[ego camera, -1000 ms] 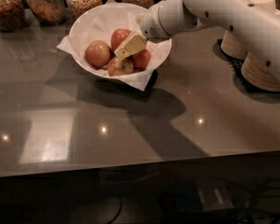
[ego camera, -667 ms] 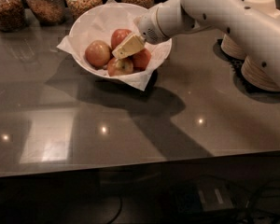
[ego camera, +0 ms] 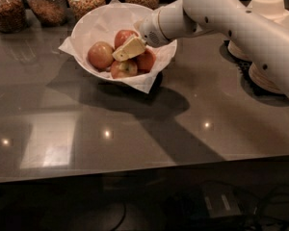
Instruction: Pick apple from white bowl
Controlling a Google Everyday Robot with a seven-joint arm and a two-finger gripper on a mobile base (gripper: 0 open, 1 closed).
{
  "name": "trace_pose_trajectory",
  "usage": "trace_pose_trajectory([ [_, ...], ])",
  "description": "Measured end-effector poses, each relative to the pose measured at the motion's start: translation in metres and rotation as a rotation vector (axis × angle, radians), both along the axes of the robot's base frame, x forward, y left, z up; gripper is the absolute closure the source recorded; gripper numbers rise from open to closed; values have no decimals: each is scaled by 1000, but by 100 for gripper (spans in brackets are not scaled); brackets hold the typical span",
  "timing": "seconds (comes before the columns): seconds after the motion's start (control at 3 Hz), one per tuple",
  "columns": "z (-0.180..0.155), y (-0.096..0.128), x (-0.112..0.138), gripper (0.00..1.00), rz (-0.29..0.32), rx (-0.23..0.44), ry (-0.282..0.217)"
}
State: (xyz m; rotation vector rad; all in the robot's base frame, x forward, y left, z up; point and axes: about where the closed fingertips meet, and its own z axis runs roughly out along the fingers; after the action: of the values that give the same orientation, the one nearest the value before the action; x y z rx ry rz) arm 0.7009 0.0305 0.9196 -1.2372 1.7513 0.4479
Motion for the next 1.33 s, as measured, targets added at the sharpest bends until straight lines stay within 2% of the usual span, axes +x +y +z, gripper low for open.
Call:
trace_pose_trajectory([
  [0.33, -1, 1, 0, 25, 1, 2, 1],
  [0.67, -6, 5, 2, 44, 8, 16, 18],
  [1.33, -5, 6, 3, 90, 12, 20, 19],
])
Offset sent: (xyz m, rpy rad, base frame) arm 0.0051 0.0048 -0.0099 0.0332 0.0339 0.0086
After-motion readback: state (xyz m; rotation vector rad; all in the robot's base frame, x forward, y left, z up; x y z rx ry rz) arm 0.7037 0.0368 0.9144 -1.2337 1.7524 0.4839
